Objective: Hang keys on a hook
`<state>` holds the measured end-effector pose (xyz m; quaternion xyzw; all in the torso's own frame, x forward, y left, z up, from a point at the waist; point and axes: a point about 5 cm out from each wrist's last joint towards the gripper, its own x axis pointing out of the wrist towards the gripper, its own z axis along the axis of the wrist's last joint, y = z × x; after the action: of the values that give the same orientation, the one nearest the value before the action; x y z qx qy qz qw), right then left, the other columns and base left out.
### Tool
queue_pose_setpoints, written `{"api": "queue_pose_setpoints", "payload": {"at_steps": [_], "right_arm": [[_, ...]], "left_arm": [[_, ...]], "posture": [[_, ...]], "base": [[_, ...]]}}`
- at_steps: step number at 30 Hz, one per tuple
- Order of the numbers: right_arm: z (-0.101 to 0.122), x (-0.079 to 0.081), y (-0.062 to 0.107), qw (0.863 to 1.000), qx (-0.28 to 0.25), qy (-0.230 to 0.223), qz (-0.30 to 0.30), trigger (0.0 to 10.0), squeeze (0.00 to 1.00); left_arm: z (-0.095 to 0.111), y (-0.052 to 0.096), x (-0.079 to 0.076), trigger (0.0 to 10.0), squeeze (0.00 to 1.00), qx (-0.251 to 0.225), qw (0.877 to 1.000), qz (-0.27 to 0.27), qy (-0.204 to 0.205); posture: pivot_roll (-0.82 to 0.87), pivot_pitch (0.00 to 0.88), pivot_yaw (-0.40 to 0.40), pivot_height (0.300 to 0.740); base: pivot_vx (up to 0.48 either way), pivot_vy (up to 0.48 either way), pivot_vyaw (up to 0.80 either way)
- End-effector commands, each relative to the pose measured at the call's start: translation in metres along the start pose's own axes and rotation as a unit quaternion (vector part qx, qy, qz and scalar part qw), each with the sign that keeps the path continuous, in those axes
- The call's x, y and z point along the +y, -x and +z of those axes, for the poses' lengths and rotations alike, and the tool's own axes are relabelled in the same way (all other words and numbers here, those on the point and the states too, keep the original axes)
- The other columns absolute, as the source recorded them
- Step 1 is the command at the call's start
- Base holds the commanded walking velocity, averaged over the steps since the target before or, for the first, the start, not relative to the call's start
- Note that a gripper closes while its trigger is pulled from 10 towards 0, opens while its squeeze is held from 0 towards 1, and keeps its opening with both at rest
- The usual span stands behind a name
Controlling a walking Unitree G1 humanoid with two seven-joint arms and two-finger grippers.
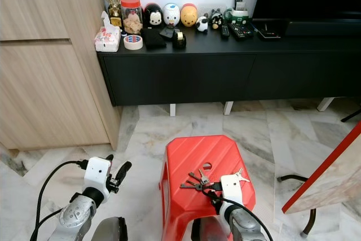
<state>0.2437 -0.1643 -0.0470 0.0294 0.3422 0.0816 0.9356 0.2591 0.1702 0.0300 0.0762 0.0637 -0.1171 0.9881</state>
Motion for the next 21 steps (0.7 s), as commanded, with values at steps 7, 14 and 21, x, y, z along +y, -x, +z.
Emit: {"api": "queue_pose_setpoints", "payload": {"at_steps": [7,14,21], "right_arm": [[0.033,0.007,-0.008,0.997,-0.061,-0.038,0.009,10.0,0.00],[0.056,0.013,-0.015,0.998,-0.061,-0.029,0.014,10.0,0.00],[0.052,0.023,-0.018,0.999,-0.025,0.034,0.019,10.0,0.00]], "left_arm": [[0.001,0.000,0.001,10.0,0.00,-0.004,1.000,0.004,0.002],[0.001,0.000,0.001,10.0,0.00,-0.003,1.000,0.003,0.002],[0.000,0.000,0.001,10.0,0.00,-0.002,1.000,0.003,0.002]], "posture": [[0.08,0.000,-0.071,0.599],[0.08,0.000,-0.071,0.599],[0.08,0.000,-0.071,0.599]], "base": [[0.000,0.000,0.00],[0.000,0.000,0.00],[0.000,0.000,0.00]]}}
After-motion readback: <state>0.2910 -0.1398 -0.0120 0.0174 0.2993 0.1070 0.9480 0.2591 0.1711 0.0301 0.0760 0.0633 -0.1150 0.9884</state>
